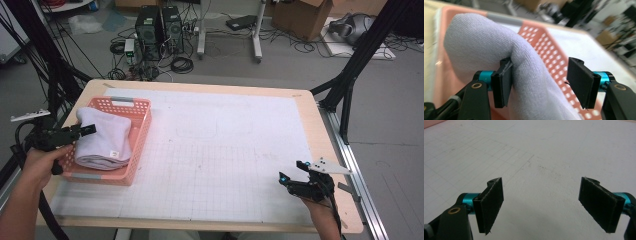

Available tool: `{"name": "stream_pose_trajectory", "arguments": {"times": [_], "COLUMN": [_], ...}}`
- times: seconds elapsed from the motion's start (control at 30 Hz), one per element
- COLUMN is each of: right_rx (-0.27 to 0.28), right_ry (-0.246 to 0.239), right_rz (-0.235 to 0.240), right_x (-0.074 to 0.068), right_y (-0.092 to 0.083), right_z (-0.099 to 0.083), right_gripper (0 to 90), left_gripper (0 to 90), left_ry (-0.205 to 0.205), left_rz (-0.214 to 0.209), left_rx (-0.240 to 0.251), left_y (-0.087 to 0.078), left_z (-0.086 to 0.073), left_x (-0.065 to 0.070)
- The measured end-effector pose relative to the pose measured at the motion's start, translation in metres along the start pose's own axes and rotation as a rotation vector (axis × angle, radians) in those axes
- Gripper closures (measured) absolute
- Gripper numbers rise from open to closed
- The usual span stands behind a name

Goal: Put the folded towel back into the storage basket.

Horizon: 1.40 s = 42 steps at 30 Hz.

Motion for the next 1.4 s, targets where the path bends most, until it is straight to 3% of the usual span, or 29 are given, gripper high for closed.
{"name": "stream_pose_trajectory", "arguments": {"times": [0.13, 0.27, 0.47, 0.57, 0.6, 0.63, 0.7, 0.77, 0.8, 0.87, 0.97, 1.03, 1.13, 1.27, 1.4], "right_rx": [-0.002, -0.001, 0.000, -0.002, -0.003, -0.004, -0.006, -0.003, -0.006, -0.005, -0.007, -0.008, -0.008, -0.008, -0.005], "right_ry": [-0.002, 0.003, -0.002, 0.005, 0.003, 0.001, 0.004, 0.001, 0.003, 0.003, 0.000, -0.003, -0.001, 0.001, -0.007], "right_rz": [0.002, 0.001, 0.000, 0.003, 0.003, 0.002, 0.002, 0.001, 0.002, 0.002, 0.004, 0.004, 0.004, 0.004, 0.007], "right_x": [-0.001, 0.000, 0.001, 0.000, 0.000, 0.000, 0.000, 0.001, 0.000, 0.000, 0.000, -0.001, -0.001, -0.001, -0.002], "right_y": [0.000, 0.000, 0.000, 0.000, 0.000, 0.001, 0.000, 0.000, 0.000, 0.001, 0.002, 0.002, 0.002, 0.002, 0.002], "right_z": [0.000, 0.000, 0.000, 0.000, -0.001, -0.001, -0.001, -0.001, -0.001, -0.001, -0.001, -0.001, -0.001, -0.001, 0.000], "right_gripper": [18.8, 18.8, 18.8, 18.8, 18.8, 18.8, 18.8, 18.8, 18.8, 18.8, 18.8, 18.8, 18.8, 18.8, 18.8], "left_gripper": [46.3, 50.4, 71.8, 73.3, 73.4, 73.3, 70.7, 60.9, 55.0, 44.4, 38.6, 36.3, 37.2, 42.3, 41.4], "left_ry": [0.004, 0.020, 0.016, 0.016, 0.003, -0.005, -0.011, 0.016, 0.006, -0.010, -0.007, 0.011, 0.042, 0.077, 0.078], "left_rz": [0.063, 0.068, 0.090, 0.055, 0.028, 0.029, 0.084, 0.153, 0.152, 0.150, 0.192, 0.233, 0.224, 0.157, 0.188], "left_rx": [-0.041, -0.061, -0.098, -0.081, -0.051, -0.037, -0.047, -0.093, -0.097, -0.077, -0.005, 0.058, 0.084, 0.001, -0.102], "left_y": [0.005, 0.011, 0.019, 0.022, 0.022, 0.020, 0.019, 0.018, 0.017, 0.015, 0.005, -0.005, -0.011, 0.000, 0.023], "left_z": [-0.001, -0.002, -0.004, -0.004, -0.002, 0.000, 0.000, -0.002, -0.002, -0.001, 0.009, 0.019, 0.026, 0.016, 0.000], "left_x": [-0.001, 0.002, 0.005, 0.006, 0.007, 0.007, 0.002, -0.003, -0.003, -0.003, -0.003, -0.002, 0.005, 0.018, 0.017]}}
Point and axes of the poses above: each handheld gripper's, and its own axes: y roughly forward along the jaws, z roughly out of its top, x roughly to its right, the point moved 6 cm from there along y, roughly forward along the jaws, and after that the axes turned 5 degrees about y, right-handed, at the moved point
